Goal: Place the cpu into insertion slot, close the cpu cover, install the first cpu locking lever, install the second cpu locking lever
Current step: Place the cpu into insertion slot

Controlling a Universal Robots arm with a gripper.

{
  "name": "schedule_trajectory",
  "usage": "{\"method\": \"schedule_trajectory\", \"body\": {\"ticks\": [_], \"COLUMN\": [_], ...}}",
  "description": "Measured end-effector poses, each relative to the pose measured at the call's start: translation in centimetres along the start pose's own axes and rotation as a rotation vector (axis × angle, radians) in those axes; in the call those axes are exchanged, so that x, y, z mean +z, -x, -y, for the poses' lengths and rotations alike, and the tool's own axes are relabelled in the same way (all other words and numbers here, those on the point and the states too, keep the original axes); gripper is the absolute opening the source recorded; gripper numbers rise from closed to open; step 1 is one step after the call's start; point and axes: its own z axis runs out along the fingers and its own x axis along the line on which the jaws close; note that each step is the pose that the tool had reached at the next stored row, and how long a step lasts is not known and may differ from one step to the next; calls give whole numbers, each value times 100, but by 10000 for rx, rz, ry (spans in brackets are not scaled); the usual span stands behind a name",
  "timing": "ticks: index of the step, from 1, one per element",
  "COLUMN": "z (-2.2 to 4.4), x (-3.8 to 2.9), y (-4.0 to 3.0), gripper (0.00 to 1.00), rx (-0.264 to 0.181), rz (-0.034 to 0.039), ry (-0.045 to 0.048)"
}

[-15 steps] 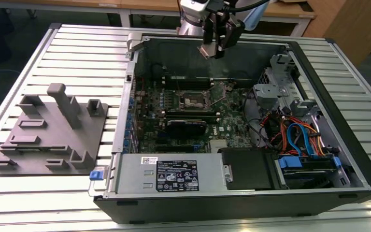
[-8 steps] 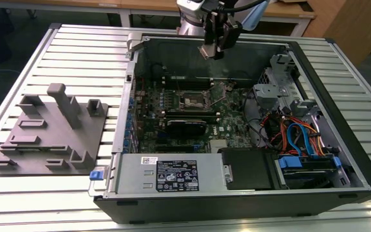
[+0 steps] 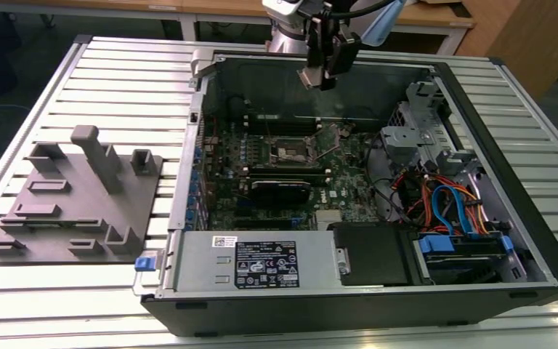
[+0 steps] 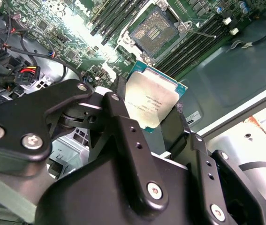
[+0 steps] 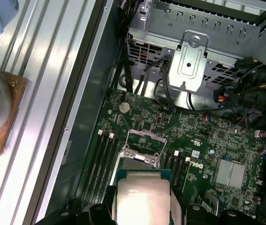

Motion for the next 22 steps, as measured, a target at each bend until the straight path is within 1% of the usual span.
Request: {"method": "schedule_trajectory", "body": {"ticks": [9, 13, 16, 22], "z": [0, 0, 0, 0], "x": [0, 1, 2, 6], "y": [0, -1, -2, -3], "gripper": [54, 54, 54, 54], "rx": [12, 125, 386, 1269], "rz": [0, 11, 34, 113], "ry": [1, 3, 8, 24]}}
